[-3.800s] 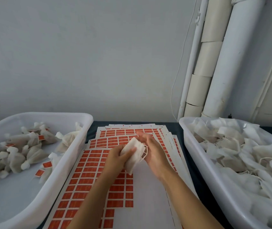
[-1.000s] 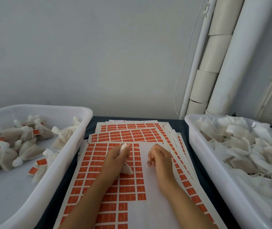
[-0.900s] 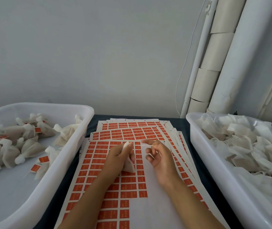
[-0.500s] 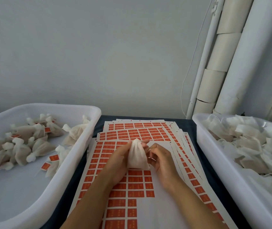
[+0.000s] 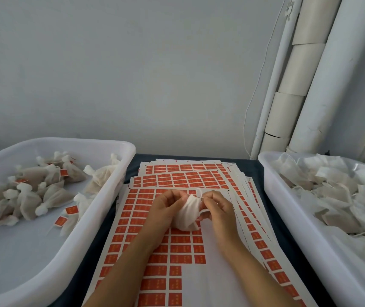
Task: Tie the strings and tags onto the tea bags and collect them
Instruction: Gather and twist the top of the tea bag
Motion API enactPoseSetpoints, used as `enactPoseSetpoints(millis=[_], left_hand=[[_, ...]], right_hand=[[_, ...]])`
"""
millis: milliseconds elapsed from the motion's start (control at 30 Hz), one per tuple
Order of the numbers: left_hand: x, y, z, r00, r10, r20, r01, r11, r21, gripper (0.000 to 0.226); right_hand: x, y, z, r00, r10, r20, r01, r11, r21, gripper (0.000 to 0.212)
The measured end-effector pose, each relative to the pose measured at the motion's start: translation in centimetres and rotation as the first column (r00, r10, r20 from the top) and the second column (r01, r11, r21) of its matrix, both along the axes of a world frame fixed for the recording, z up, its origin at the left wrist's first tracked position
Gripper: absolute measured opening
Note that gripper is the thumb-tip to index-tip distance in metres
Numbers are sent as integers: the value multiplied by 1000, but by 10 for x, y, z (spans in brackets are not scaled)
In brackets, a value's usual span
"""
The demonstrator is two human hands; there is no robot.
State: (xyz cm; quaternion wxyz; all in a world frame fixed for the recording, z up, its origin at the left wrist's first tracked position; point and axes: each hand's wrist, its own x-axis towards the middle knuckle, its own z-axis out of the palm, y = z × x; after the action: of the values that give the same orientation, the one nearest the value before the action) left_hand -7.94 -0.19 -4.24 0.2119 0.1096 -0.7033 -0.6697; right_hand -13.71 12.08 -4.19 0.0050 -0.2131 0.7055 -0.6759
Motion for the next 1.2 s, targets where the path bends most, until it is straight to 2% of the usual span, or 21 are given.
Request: enactPoseSetpoints(millis=[100,233,300,367,433,533,633,800,900,1000,1133,1200], left_hand=[[2,2,-2,999,-22,-26,20,997,-80,28],[1,6,-3,984,-159,75,174,950,-261,13],[2,9,-3,977,-180,113,206,932,-299,8],[3,9,-4,983,-144,110,167,954,-250,7],[6,8,-2,988,-115,99,123,989,-81,5],[7,3,4,982,-186,20,181,974,140,23],[7,1,7,978,-203,-41,207,956,209,26],[6,1,2,991,-131,35,124,977,173,29],[9,2,3,994,-92,57,78,974,211,31],[7,2,1,1000,-19,17,16,992,125,34],[5,1,2,997,-69,-46,71,997,31,28],[4,2,3,995,-90,-49,89,995,-33,26]], right_hand=[[-1,0,-2,1000,-9,25,9,1000,-4,15],[-2,2,-2,998,-58,-5,58,998,-12,17],[-4,2,-4,998,-67,-17,67,998,4,19],[-5,3,-5,997,-77,-17,78,997,25,20],[-6,3,-8,996,-73,-48,77,993,87,21],[-4,-1,-12,988,-10,-152,50,965,259,16],[-1,-5,-15,975,43,-217,35,939,342,11],[-2,-3,-14,973,27,-227,46,950,308,14],[-3,-2,-14,959,-3,-282,94,946,309,10],[-3,0,-12,933,-64,-354,167,948,269,12],[-1,1,-8,925,-99,-367,190,956,222,2],[1,1,-8,925,-88,-369,183,956,231,5]])
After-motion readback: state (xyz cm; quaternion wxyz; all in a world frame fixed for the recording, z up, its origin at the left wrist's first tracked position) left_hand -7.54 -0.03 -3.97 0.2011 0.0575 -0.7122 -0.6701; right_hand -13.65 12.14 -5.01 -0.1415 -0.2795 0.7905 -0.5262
